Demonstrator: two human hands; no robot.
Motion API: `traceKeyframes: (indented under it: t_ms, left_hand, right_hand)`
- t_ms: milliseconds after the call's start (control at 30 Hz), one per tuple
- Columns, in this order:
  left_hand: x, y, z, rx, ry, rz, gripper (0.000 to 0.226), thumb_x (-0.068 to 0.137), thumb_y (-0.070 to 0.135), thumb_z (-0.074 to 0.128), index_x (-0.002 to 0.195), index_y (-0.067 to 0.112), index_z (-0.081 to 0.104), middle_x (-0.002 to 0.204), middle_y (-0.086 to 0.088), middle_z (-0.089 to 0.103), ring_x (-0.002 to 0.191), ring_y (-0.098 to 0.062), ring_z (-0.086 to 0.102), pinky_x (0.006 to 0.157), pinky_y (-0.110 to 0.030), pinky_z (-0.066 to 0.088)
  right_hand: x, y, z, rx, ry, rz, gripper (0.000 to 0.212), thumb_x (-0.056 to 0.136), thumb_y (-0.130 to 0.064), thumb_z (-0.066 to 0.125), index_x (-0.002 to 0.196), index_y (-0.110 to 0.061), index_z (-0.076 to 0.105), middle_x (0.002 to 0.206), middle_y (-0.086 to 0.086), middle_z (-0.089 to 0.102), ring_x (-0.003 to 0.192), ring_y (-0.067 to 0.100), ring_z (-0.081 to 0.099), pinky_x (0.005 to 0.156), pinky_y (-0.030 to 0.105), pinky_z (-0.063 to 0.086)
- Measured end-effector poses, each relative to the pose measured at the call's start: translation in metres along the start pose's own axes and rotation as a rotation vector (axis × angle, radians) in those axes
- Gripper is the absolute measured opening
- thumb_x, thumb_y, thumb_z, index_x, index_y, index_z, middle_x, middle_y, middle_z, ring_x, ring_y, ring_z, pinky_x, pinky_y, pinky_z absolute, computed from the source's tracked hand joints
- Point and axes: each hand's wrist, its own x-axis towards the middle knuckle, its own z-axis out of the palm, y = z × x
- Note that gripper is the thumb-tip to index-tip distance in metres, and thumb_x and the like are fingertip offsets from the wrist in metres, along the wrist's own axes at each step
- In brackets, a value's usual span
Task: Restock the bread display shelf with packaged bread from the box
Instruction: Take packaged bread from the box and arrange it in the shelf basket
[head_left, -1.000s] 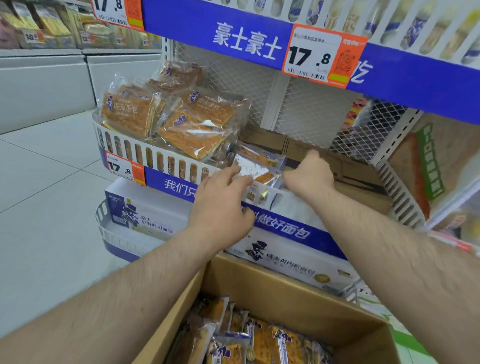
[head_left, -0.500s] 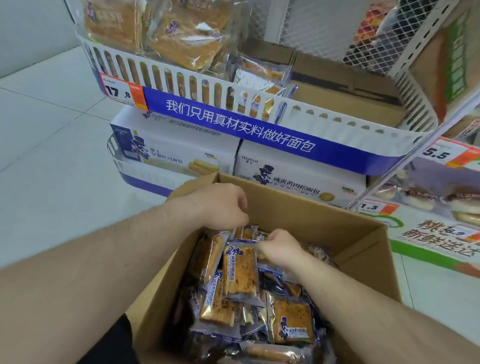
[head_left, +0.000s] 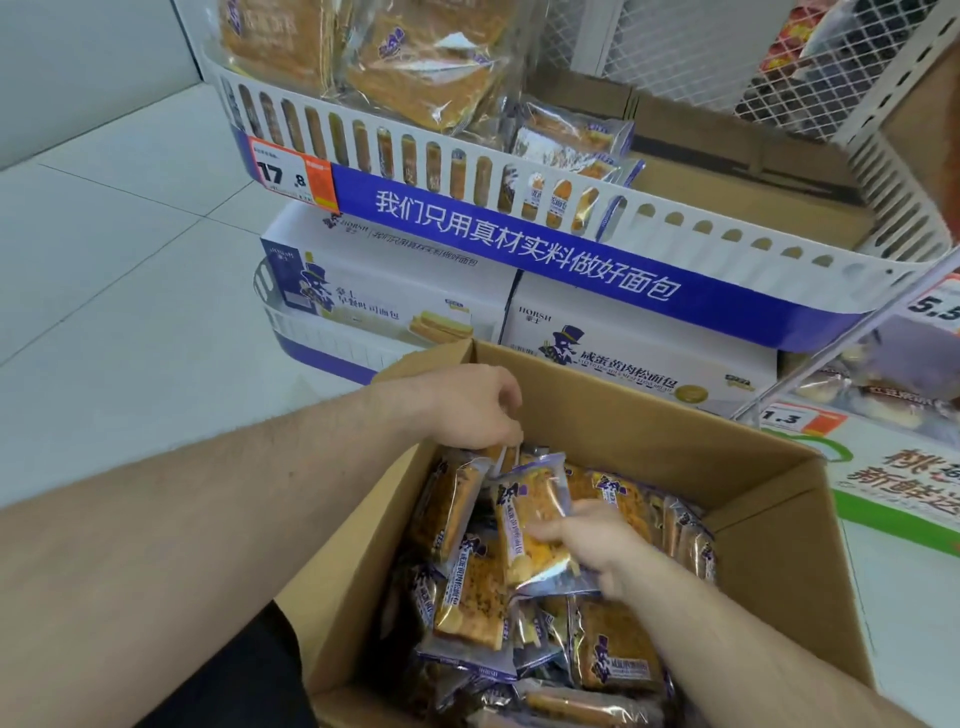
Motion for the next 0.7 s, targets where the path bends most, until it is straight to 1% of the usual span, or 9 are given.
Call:
traceKeyframes:
  t_ms: [67, 167, 233, 333, 400, 500, 533, 633, 700]
  left_hand:
    - [0.001, -0.004, 0.003, -0.046, 0.010, -0.008, 0.063, 0.089, 0.045, 0.065, 0.144, 0.024, 0.041, 0.135, 0.004, 0.057, 0.114, -0.014, 0.057, 0.090, -0.026, 0.043]
    - [0.000, -0.005, 0.004, -0.177, 0.000, -0.025, 0.082, 0.080, 0.055, 0.073, 0.146, 0.023, 0.036, 0.137, 0.002, 0.055, 0.114, -0.015, 0.057, 0.094, -0.031, 0.048]
    - [-0.003, -0.006, -0.001, -0.197, -0.036, -0.019, 0.072, 0.076, 0.047, 0.080, 0.135, 0.023, 0.046, 0.121, 0.003, 0.061, 0.103, -0.015, 0.063, 0.080, -0.032, 0.055]
    - [-0.012, -0.016, -0.017, -0.133, -0.049, -0.027, 0.046, 0.073, 0.030, 0.086, 0.111, 0.020, 0.063, 0.097, 0.001, 0.070, 0.085, -0.014, 0.069, 0.072, -0.031, 0.059]
    - [-0.019, -0.027, -0.030, -0.108, 0.002, -0.034, 0.038, 0.070, 0.028, 0.089, 0.097, 0.023, 0.063, 0.090, 0.001, 0.070, 0.079, -0.015, 0.069, 0.067, -0.028, 0.058]
    - [-0.026, -0.039, -0.039, -0.011, 0.065, -0.028, 0.038, 0.067, 0.032, 0.090, 0.090, 0.023, 0.060, 0.091, 0.001, 0.070, 0.080, -0.017, 0.070, 0.069, -0.033, 0.059]
    - [-0.027, -0.041, -0.039, 0.009, 0.071, -0.020, 0.038, 0.067, 0.033, 0.089, 0.089, 0.023, 0.060, 0.091, 0.001, 0.070, 0.080, -0.017, 0.069, 0.070, -0.034, 0.058]
    - [-0.027, -0.043, -0.038, -0.012, 0.061, -0.015, 0.037, 0.067, 0.035, 0.089, 0.087, 0.023, 0.060, 0.090, 0.001, 0.069, 0.081, -0.018, 0.069, 0.071, -0.035, 0.059]
    - [-0.027, -0.044, -0.038, -0.032, 0.051, -0.031, 0.040, 0.067, 0.036, 0.089, 0.089, 0.020, 0.060, 0.092, -0.001, 0.069, 0.082, -0.019, 0.069, 0.074, -0.038, 0.060]
  right_hand:
    - [-0.013, -0.013, -0.014, 0.072, -0.074, -0.074, 0.043, 0.072, -0.018, 0.087, 0.110, -0.005, 0.070, 0.102, 0.010, 0.076, 0.102, 0.031, 0.070, 0.101, 0.051, 0.051]
    - [-0.031, -0.035, -0.011, 0.180, -0.257, -0.188, 0.030, 0.081, -0.009, 0.078, 0.109, -0.004, 0.070, 0.105, 0.015, 0.076, 0.103, 0.033, 0.070, 0.098, 0.049, 0.053]
    - [-0.041, -0.050, 0.005, 0.201, -0.382, -0.245, 0.037, 0.078, -0.008, 0.079, 0.112, 0.000, 0.068, 0.111, 0.020, 0.073, 0.103, 0.034, 0.070, 0.097, 0.049, 0.053]
    - [-0.038, -0.060, 0.028, 0.432, -0.514, -0.201, 0.044, 0.082, -0.031, 0.069, 0.110, 0.002, 0.068, 0.109, 0.023, 0.070, 0.098, 0.034, 0.069, 0.097, 0.048, 0.052]
    - [-0.013, -0.054, 0.046, 0.577, -0.329, -0.044, 0.059, 0.082, -0.049, 0.061, 0.114, 0.001, 0.065, 0.112, 0.023, 0.069, 0.102, 0.037, 0.066, 0.094, 0.048, 0.052]
    - [0.013, -0.040, 0.083, 0.139, 0.099, -0.001, 0.061, 0.081, -0.049, 0.064, 0.122, -0.005, 0.058, 0.113, 0.014, 0.066, 0.101, 0.033, 0.063, 0.077, 0.035, 0.049]
    - [0.018, -0.038, 0.093, -0.001, 0.157, -0.016, 0.051, 0.092, -0.042, 0.060, 0.126, -0.004, 0.054, 0.117, 0.014, 0.064, 0.107, 0.033, 0.061, 0.082, 0.035, 0.048]
    - [0.040, -0.038, 0.105, -0.059, 0.234, 0.025, 0.036, 0.105, -0.017, 0.039, 0.138, -0.001, 0.041, 0.134, 0.020, 0.056, 0.123, 0.034, 0.056, 0.098, 0.037, 0.046]
    - [0.049, -0.037, 0.102, -0.066, 0.252, -0.011, 0.033, 0.102, -0.014, 0.048, 0.132, 0.000, 0.049, 0.128, 0.021, 0.061, 0.118, 0.035, 0.060, 0.087, 0.035, 0.048]
